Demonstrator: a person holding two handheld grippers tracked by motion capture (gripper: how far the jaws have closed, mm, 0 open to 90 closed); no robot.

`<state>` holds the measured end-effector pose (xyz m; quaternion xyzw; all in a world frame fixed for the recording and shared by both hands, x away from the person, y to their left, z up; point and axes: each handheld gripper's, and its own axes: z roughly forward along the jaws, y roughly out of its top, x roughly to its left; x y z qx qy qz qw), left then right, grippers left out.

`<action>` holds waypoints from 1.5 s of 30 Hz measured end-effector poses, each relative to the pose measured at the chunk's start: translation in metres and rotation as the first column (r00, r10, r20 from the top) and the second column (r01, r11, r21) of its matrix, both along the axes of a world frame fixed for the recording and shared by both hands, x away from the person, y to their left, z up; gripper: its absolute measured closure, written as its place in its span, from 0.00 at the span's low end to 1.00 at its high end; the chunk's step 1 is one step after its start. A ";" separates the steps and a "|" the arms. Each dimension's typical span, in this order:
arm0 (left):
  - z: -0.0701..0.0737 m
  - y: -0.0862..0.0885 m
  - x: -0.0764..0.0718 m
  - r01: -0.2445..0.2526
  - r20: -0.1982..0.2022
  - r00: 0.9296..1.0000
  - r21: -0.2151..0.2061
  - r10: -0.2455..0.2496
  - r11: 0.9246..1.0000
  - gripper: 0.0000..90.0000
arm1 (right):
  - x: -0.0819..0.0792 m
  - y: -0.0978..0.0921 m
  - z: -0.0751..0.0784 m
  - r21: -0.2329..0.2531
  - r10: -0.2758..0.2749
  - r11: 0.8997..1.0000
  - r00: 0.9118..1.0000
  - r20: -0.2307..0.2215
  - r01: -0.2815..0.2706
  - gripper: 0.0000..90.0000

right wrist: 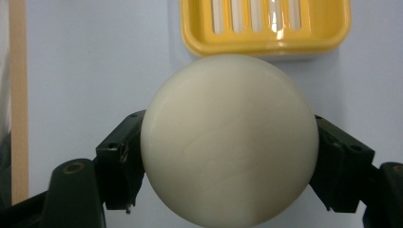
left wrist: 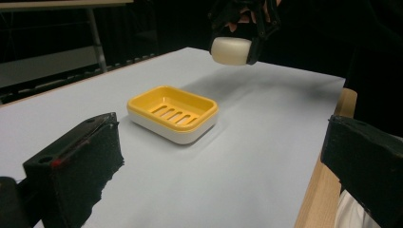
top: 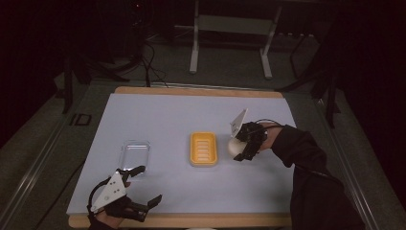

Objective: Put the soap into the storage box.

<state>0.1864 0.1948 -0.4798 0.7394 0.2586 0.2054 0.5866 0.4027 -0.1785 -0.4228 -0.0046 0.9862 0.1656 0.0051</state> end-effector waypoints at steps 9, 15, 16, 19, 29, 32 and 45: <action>0.000 0.000 0.000 0.002 -0.001 1.000 0.000 -0.002 1.000 0.00 | -0.001 0.021 0.006 0.026 0.059 0.998 0.998 0.013 -0.060 0.27; 0.000 0.000 0.000 0.005 -0.001 1.000 0.004 -0.005 1.000 0.00 | 0.000 0.033 0.005 0.047 0.092 0.995 0.995 0.028 -0.093 0.27; 0.000 0.000 0.000 0.005 -0.001 1.000 0.004 -0.005 1.000 0.00 | -0.001 0.035 0.004 0.045 0.098 0.994 0.995 0.032 -0.099 0.27; 0.000 0.000 0.000 0.005 -0.001 1.000 0.005 -0.005 1.000 0.00 | -0.003 0.043 0.001 0.034 0.116 0.993 0.993 0.037 -0.117 0.27; 0.000 0.000 0.000 0.007 -0.003 1.000 0.003 -0.007 1.000 0.00 | -0.003 0.061 0.000 0.070 0.148 0.986 0.989 0.027 -0.150 0.27; 0.000 0.000 -0.001 0.008 -0.001 1.000 0.002 -0.008 1.000 0.00 | -0.001 0.065 0.001 0.099 0.154 0.983 0.988 0.029 -0.157 0.27; 0.000 0.000 -0.001 0.010 -0.001 1.000 0.001 -0.010 1.000 0.00 | 0.010 0.075 -0.017 0.184 0.145 0.971 0.988 0.055 -0.152 0.27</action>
